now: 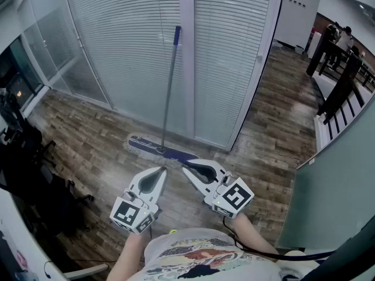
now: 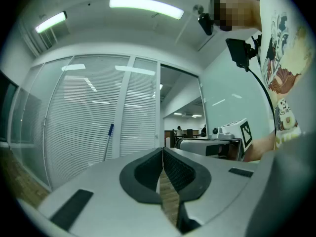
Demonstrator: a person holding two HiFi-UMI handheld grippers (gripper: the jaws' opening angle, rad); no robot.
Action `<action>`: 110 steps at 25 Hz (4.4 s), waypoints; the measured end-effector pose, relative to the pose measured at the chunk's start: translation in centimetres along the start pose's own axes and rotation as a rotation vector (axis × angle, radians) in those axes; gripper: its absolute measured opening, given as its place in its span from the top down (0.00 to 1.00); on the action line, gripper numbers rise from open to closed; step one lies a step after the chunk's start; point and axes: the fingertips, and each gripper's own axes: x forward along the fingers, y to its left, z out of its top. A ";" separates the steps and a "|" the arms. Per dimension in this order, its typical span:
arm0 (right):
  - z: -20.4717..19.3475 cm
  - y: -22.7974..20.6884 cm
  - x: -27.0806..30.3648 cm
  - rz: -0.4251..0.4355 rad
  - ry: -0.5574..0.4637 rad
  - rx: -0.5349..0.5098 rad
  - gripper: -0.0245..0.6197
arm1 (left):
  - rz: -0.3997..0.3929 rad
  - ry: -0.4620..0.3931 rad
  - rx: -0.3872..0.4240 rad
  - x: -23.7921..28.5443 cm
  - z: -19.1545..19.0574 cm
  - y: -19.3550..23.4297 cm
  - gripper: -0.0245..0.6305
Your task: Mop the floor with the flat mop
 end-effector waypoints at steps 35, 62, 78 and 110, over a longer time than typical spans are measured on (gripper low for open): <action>-2.1 -9.8 13.6 -0.008 0.080 0.055 0.90 | 0.004 -0.050 -0.005 6.9 0.4 15.5 0.94; -6.6 -27.5 34.2 -0.162 0.116 -0.009 0.89 | -0.092 -0.067 0.001 19.9 -0.9 39.3 0.93; -10.3 -51.0 39.8 -0.266 0.129 0.026 0.79 | -0.173 0.083 0.037 42.2 -5.0 48.8 0.81; -11.8 -69.4 46.9 -0.322 0.131 0.004 0.73 | -0.166 0.234 0.098 60.4 -13.1 57.5 0.79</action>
